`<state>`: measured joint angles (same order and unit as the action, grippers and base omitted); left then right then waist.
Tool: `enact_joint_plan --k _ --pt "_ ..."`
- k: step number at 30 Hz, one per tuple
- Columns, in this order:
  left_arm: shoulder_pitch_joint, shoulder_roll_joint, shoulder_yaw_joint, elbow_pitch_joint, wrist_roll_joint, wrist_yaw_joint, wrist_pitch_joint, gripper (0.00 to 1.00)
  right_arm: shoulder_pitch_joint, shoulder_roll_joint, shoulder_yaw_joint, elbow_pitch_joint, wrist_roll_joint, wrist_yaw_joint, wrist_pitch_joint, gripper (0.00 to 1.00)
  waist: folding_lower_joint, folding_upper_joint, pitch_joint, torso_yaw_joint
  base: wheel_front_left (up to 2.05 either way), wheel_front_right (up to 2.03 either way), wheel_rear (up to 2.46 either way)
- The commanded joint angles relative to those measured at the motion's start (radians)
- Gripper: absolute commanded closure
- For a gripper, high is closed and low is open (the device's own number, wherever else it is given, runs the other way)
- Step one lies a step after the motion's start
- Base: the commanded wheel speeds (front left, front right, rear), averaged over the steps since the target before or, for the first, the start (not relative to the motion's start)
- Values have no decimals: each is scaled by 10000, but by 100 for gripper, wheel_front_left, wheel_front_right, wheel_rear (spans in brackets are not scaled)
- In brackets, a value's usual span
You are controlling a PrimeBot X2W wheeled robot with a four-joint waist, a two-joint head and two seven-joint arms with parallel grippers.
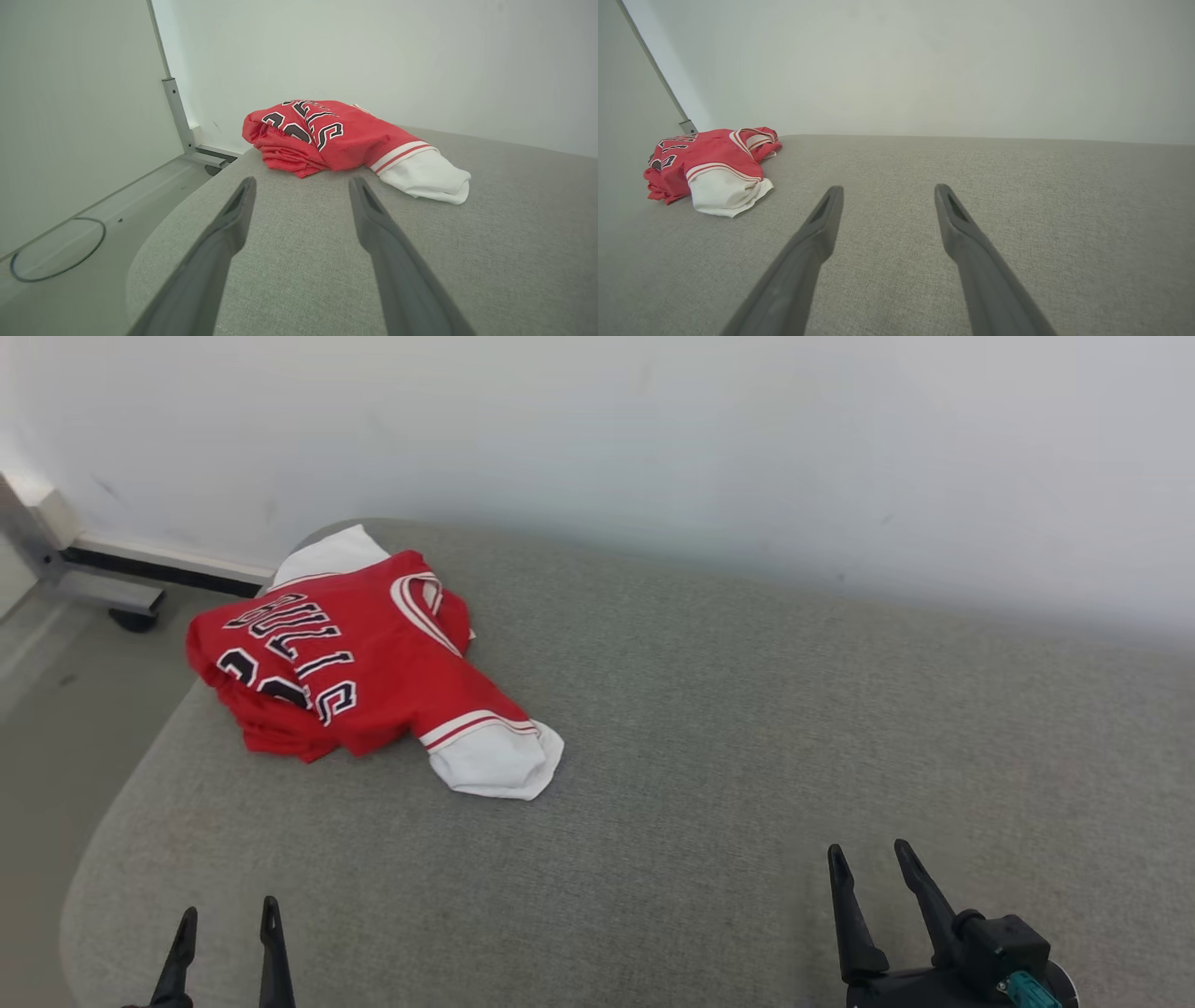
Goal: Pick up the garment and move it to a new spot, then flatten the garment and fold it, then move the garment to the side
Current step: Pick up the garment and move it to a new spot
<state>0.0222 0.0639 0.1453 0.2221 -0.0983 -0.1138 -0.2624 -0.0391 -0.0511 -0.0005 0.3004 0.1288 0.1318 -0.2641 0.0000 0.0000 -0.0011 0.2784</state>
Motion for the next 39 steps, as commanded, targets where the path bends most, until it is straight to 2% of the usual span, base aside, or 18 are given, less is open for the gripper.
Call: enact_joint_plan --k 1,12,22,28,32,39 --pt "121 31 38 32 -2 52 -39 0 105 15 36 -19 6 -21 -7 0 0 0 -13 657 0 0 0" --pt "154 -15 152 82 -40 150 -39 0 32 16 89 34 -82 -21 -7 0 0 0 62 1891 0 0 0" --pt "281 -8 367 -76 66 285 -37 0 -34 15 149 57 -86 -21 -7 0 0 0 137 2248 0 0 0" --pt "-76 0 629 -3 -74 414 -37 0 -212 13 157 138 -198 -21 -7 0 0 0 321 1922 0 0 0" --pt "-640 197 849 69 -300 314 -39 0 -396 13 97 132 -389 -21 -7 0 0 0 591 1475 0 0 0" --pt "-2363 1092 973 412 -655 44 -39 0 -795 12 -175 -103 -731 -21 -7 0 0 0 1405 386 0 0 0"
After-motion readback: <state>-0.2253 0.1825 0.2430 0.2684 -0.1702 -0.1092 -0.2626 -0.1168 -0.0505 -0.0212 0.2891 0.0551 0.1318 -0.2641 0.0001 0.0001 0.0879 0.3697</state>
